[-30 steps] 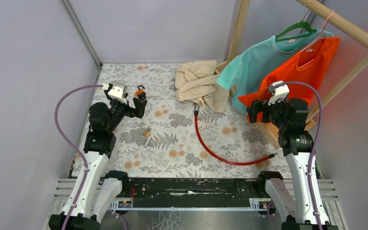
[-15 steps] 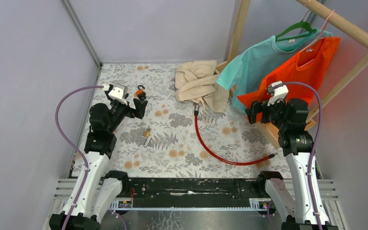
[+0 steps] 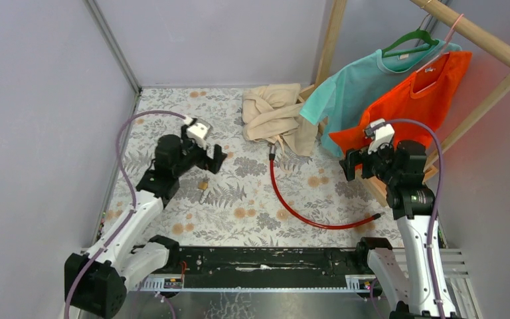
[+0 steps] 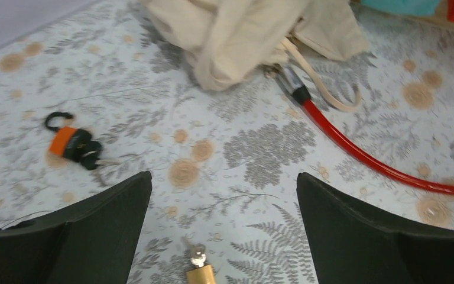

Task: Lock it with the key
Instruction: Pick up the lock from the center of the board.

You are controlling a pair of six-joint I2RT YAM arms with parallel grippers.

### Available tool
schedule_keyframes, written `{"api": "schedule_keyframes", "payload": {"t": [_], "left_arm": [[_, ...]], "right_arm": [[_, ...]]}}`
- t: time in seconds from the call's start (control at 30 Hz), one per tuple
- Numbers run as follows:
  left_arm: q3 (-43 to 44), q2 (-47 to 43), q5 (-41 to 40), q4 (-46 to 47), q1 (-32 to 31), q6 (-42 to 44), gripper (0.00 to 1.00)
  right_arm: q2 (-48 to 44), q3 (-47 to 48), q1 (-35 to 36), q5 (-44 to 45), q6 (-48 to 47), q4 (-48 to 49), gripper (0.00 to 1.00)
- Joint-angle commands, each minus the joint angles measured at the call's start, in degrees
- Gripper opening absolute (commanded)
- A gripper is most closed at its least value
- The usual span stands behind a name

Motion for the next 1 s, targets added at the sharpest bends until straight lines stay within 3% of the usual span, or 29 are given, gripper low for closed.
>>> {"api": "schedule_keyframes", "payload": {"t": [0.0, 0.2, 0.37, 0.6, 0.97], "left_arm": [[1.1, 4.2, -6.3, 0.0, -7.9, 1.6, 1.00], [3.1, 15.3, -13.4, 1.9, -19.5, -4.4, 1.00], [11.2, 29.6, -16.9, 1.1, -24.8, -8.7, 0.96], [23.9, 46.4, -17.3, -1.3, -25.9, -13.4, 0.85], [36.1, 60.1, -22.7, -3.7, -26.5, -14.4, 0.66]], "right_arm": [[-3.4, -0.8, -0.3, -3.7, -2.4, -1.4, 0.99], [-4.7, -4.8, -0.3, -4.6, -2.7, 0.2, 0.99], [-5.0, -6.5, -0.4, -4.7, -3.2, 0.7, 0.99], [-4.8, -7.3, -0.4, -5.6, -3.5, 0.2, 0.99], [-4.8, -8.0, -0.4, -6.0, -4.5, -0.4, 0.99]]}}
